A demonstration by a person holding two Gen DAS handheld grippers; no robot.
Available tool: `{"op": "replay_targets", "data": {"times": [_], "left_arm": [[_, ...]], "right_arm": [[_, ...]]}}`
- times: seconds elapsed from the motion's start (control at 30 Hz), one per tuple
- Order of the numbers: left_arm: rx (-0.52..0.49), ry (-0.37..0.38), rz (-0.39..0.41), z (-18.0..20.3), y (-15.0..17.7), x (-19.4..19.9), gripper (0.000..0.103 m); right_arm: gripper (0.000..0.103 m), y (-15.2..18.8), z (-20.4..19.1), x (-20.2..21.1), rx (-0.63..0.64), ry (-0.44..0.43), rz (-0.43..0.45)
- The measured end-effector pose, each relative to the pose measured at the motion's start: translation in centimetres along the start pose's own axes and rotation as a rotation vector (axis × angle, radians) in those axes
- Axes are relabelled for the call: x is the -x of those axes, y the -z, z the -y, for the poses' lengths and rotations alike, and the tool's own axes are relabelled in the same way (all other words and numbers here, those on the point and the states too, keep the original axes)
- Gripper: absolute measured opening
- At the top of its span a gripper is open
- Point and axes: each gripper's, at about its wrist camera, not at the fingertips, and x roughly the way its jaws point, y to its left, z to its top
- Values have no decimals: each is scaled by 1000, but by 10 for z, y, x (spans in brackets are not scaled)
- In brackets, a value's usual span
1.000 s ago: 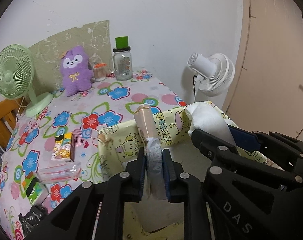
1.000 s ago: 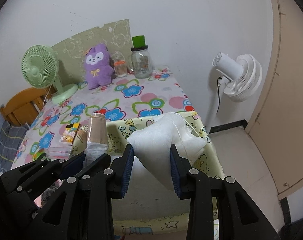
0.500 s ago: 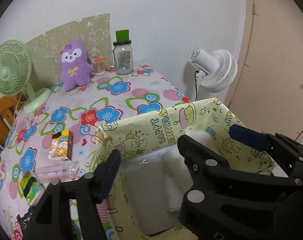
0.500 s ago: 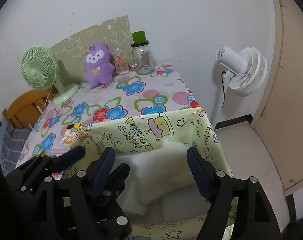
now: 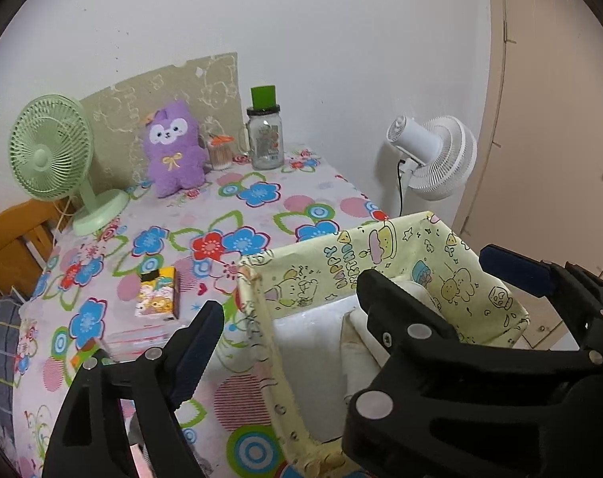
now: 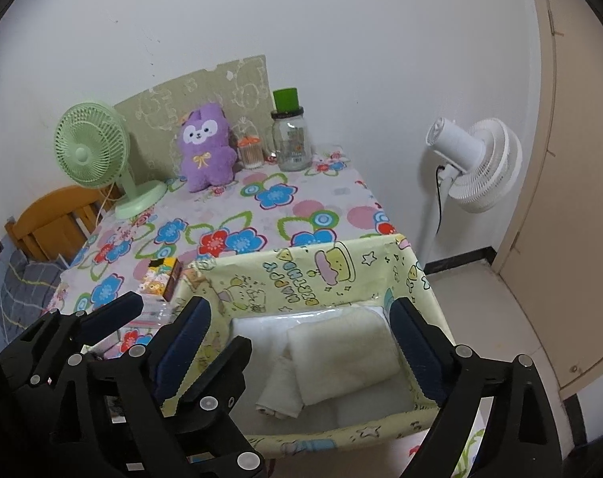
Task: Organize soft objects
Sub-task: 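Withdraw both tools from the box back over the table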
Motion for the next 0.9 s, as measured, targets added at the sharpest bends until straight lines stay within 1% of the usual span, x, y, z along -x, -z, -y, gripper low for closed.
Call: {"op": "replay_targets", "data": {"times": [0.23,0.57,0.9], "left_arm": [[-1,-19,43,-7,3,24,90],[11,-29,87,-23,12,51,95],[39,-51,108,-48,28,74,96]], "right_arm": [[97,1,-15,21,8,14,46],[98,6,-39,47,30,22,90],[99,16,-68,58,47,-11,93]]}}
